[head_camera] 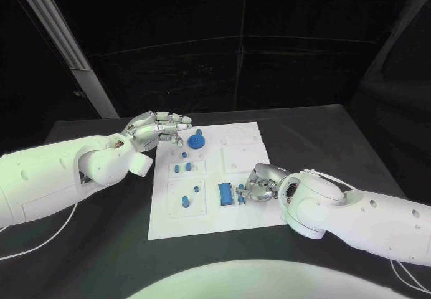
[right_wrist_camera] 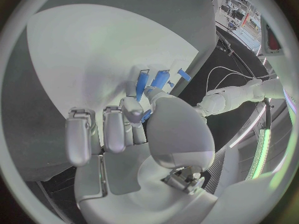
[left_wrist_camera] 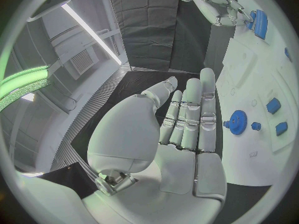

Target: Assemble the parts on the task board

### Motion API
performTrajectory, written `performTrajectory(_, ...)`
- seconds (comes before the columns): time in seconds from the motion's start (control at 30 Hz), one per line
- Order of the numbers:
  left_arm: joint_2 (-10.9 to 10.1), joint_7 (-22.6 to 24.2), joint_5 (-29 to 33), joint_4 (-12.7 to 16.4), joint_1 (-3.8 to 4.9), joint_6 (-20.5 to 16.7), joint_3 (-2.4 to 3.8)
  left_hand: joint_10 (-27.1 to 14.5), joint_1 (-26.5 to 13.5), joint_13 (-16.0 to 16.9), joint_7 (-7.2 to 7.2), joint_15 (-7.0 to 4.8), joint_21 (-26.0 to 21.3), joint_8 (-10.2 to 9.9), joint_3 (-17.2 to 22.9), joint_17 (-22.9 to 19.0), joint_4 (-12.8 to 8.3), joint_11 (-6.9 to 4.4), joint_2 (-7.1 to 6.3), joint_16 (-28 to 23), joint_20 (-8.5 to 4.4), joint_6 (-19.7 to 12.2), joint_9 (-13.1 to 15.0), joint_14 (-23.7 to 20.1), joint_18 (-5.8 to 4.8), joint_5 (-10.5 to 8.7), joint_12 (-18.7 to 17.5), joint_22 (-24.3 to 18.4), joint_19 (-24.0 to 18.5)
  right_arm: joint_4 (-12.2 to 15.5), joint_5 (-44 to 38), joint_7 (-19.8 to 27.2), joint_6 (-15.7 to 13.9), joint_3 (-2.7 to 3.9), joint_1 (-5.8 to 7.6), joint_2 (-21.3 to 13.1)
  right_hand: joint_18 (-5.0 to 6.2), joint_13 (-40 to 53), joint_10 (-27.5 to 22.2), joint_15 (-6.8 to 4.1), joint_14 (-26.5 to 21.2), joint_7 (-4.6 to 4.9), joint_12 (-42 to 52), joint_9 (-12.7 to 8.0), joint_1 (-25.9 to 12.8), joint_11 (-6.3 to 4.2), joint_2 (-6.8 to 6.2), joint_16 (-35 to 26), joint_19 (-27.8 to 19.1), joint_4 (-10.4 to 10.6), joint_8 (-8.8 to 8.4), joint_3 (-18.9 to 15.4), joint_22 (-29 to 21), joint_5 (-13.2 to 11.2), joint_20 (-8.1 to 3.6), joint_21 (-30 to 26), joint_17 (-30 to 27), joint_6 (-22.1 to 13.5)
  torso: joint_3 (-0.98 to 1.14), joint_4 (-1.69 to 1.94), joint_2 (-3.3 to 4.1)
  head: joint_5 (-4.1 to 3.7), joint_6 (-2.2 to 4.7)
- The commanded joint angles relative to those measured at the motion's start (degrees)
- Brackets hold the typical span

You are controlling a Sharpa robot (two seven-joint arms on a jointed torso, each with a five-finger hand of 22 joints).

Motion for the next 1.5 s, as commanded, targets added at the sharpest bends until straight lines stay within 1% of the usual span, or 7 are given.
performTrajectory(0.03, 0.06, -0.35, -0.24, 0.05, 0.08, 0.92, 0.04, -0.39, 0.15, -0.09, 0.05, 0.04, -0.29, 0.37, -0.09, -0.06, -0.28, 0.17, 0.60, -0.18, 0.07, -0.41, -0.04, -0.38, 0.84, 0.32, 0.29, -0.09, -0.50, 0.36, -0.51, 0.45, 0.66, 0.00, 0.06, -0.01, -0.51, 0.08, 0.28, -0.26, 3.04, 0.32, -0.10, 0.15, -1.20, 0.04, -0.75, -0.25, 2.90, 0.58, 0.31, -1.79, 11.40, -3.94, -0.39, -0.04, 0.14, -0.16, 0.00, -0.01, -0.02, 0.04, 0.00)
performTrajectory(0.13, 0.06, -0.37, -0.24, 0.00, 0.08, 0.92, 0.04, -0.39, 0.15, -0.09, 0.05, 0.04, -0.29, 0.37, -0.09, -0.06, -0.28, 0.17, 0.60, -0.18, 0.07, -0.41, -0.04, -0.38, 0.84, 0.32, 0.29, -0.09, -0.50, 0.52, -0.75, 0.72, -0.45, 0.00, 0.06, -0.07, -0.45, 0.14, 0.19, -0.15, 2.99, 0.34, -0.32, 0.29, -6.30, 0.16, -1.97, -0.44, 2.77, 1.53, 0.22, -7.03, 11.25, -16.98, -0.27, -0.21, -0.04, -0.39, 0.00, -0.02, 0.00, 0.06, 0.06)
performTrajectory(0.23, 0.07, -0.39, -0.24, -0.03, 0.08, 0.94, 0.04, -0.39, 0.15, -0.09, 0.05, 0.04, -0.29, 0.37, -0.09, -0.06, -0.28, 0.17, 0.60, -0.18, 0.07, -0.41, -0.04, -0.38, 0.84, 0.32, 0.29, -0.09, -0.50, 0.61, -0.93, 0.93, -1.55, 0.00, 0.06, -0.17, -0.45, 0.37, 0.10, -0.10, 3.01, 0.44, -0.38, 0.49, -8.67, 0.18, -1.67, -0.47, 2.78, 1.70, 0.22, -12.96, 11.27, -21.69, -0.18, -0.21, -0.08, -0.58, -0.01, 0.00, 0.02, 0.04, 0.09)
performTrajectory(0.63, 0.11, -0.44, -0.24, -0.08, 0.08, 0.97, 0.04, -0.43, 0.18, -0.09, 0.06, 0.05, -0.30, 0.42, -0.07, -0.13, -0.32, 0.17, 0.61, -0.19, 0.07, -0.43, -0.04, -0.44, 0.84, 0.32, 0.35, -0.11, -0.55, 0.84, -2.72, 1.61, -5.76, -0.01, 0.06, -1.15, -0.26, -0.04, -0.44, 0.02, 2.83, 0.65, -1.41, 0.57, -8.54, 0.41, -0.01, -1.18, 2.28, 1.77, -0.05, -16.30, 10.70, -21.21, -0.07, -0.81, -0.85, -1.27, 0.00, 0.03, 0.00, 0.05, 0.16)
performTrajectory(0.77, 0.10, -0.45, -0.24, -0.06, 0.08, 0.98, 0.04, -0.43, 0.18, -0.09, 0.06, 0.05, -0.30, 0.42, -0.07, -0.13, -0.32, 0.17, 0.61, -0.19, 0.07, -0.43, -0.04, -0.44, 0.84, 0.32, 0.35, -0.11, -0.55, 0.86, -3.15, 2.30, -6.65, -0.02, 0.05, -1.95, -0.16, -0.19, -0.87, 0.26, 2.73, 0.96, -1.90, 0.48, -5.73, 0.69, 3.00, -1.61, 2.01, 1.34, -0.51, -15.80, 10.41, -18.74, 0.16, -1.14, -1.29, -2.05, 0.00, -0.01, -0.01, 0.01, 0.25)
performTrajectory(0.9, 0.08, -0.44, -0.24, -0.08, 0.08, 0.97, 0.04, -0.43, 0.18, -0.09, 0.06, 0.05, -0.30, 0.42, -0.07, -0.13, -0.32, 0.17, 0.61, -0.19, 0.07, -0.43, -0.04, -0.44, 0.84, 0.32, 0.35, -0.11, -0.55, 0.89, -2.77, 3.43, -7.41, -0.03, 0.05, -2.64, -0.08, -0.28, -1.17, 0.38, 2.67, 1.16, -2.25, 0.41, -1.98, 0.85, 4.39, -1.95, 1.80, 0.70, -0.86, -15.79, 10.18, -16.26, 0.29, -1.40, -1.65, -2.54, 0.00, -0.06, -0.02, 0.08, 0.30)
performTrajectory(1.5, 0.12, -0.51, -0.24, -0.09, 0.08, 0.95, 0.03, -0.46, 0.26, -0.10, 0.06, 0.04, -0.30, 0.47, 0.01, -0.20, -0.35, 0.18, 0.70, -0.19, 0.06, -0.45, -0.04, -0.48, 0.84, 0.34, 0.41, -0.11, -0.58, -2.03, -1.99, 3.08, -5.30, -0.03, 0.05, -0.99, -0.05, -0.26, -1.34, 0.42, 2.71, 1.19, -2.47, 0.41, 4.13, 0.84, 5.64, -2.13, 1.75, -0.88, -0.93, -16.96, 10.12, -14.41, 0.39, -1.52, -1.80, -2.19, -0.01, 0.03, 0.08, 0.07, 0.07)
